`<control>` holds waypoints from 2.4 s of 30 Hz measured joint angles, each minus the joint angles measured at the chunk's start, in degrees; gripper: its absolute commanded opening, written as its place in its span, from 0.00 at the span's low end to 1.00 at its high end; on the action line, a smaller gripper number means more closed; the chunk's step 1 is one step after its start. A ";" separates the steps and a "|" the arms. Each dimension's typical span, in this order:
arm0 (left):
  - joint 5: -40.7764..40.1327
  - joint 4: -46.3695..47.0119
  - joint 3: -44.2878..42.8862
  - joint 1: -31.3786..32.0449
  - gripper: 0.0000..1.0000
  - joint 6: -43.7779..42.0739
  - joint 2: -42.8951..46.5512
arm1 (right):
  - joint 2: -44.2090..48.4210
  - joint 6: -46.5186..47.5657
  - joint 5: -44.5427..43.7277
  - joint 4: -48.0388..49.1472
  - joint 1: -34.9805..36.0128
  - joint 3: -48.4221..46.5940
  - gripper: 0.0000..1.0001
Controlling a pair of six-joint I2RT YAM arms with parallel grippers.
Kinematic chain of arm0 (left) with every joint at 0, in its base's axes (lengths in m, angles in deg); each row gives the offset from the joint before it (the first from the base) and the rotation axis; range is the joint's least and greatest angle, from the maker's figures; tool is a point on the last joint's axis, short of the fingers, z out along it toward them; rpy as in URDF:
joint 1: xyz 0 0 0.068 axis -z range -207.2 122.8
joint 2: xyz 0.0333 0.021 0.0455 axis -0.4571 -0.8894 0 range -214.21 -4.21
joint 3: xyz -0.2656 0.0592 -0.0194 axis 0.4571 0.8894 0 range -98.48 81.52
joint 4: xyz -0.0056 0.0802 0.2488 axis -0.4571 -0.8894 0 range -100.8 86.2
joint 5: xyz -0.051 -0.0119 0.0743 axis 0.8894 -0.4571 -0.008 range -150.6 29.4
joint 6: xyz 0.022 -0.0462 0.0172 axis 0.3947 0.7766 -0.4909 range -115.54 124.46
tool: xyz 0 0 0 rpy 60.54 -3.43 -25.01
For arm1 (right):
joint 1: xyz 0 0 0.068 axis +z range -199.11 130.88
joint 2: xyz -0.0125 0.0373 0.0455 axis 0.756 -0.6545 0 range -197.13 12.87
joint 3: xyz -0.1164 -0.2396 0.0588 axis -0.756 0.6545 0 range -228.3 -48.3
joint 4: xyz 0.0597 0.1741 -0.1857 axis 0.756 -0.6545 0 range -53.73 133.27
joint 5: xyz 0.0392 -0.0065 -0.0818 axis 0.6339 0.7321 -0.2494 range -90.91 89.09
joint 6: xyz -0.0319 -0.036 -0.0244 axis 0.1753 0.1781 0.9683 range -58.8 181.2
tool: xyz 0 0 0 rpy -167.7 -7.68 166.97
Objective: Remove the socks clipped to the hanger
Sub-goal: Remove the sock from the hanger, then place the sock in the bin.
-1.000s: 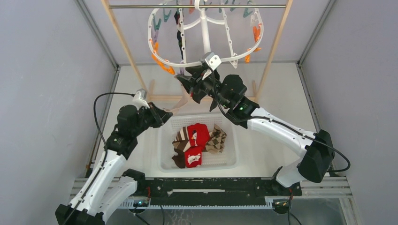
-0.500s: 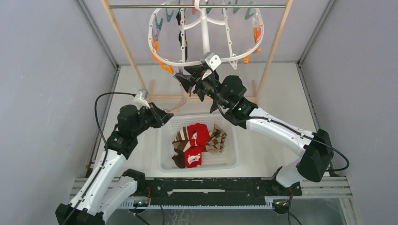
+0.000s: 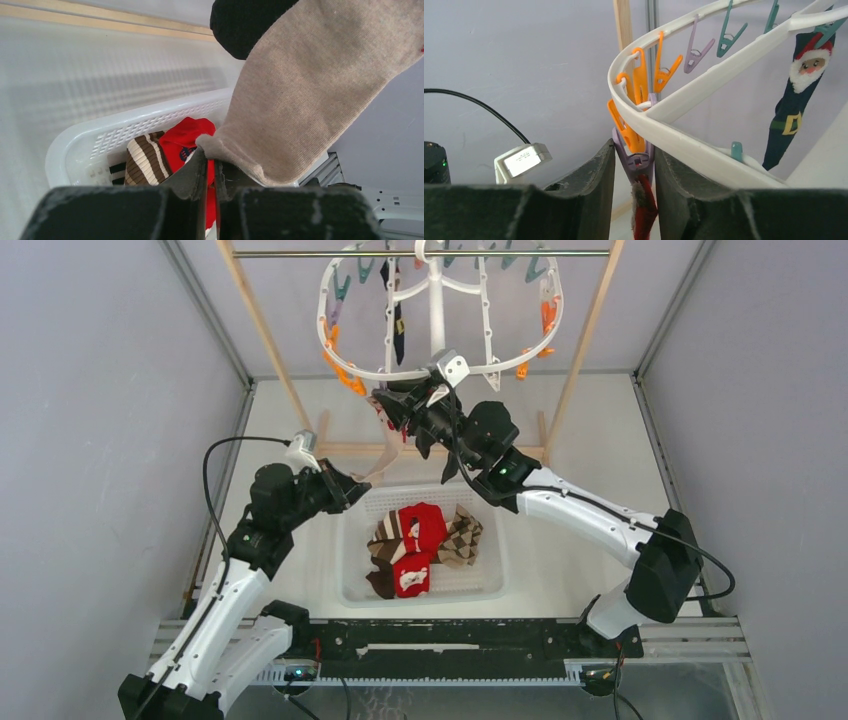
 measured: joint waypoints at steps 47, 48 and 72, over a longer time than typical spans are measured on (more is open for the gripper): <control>10.29 -3.50 -5.84 -0.02 0.14 3.67 10.38 | 6.86 -6.78 1.18 -2.34 0.11 8.07 0.71; 10.32 -3.61 -5.81 -0.02 0.14 3.67 10.51 | 7.54 -7.02 1.29 -2.73 0.28 8.63 0.71; 10.03 -2.86 2.40 0.00 0.76 3.56 6.21 | 22.99 -9.25 5.01 -12.79 1.44 20.96 0.78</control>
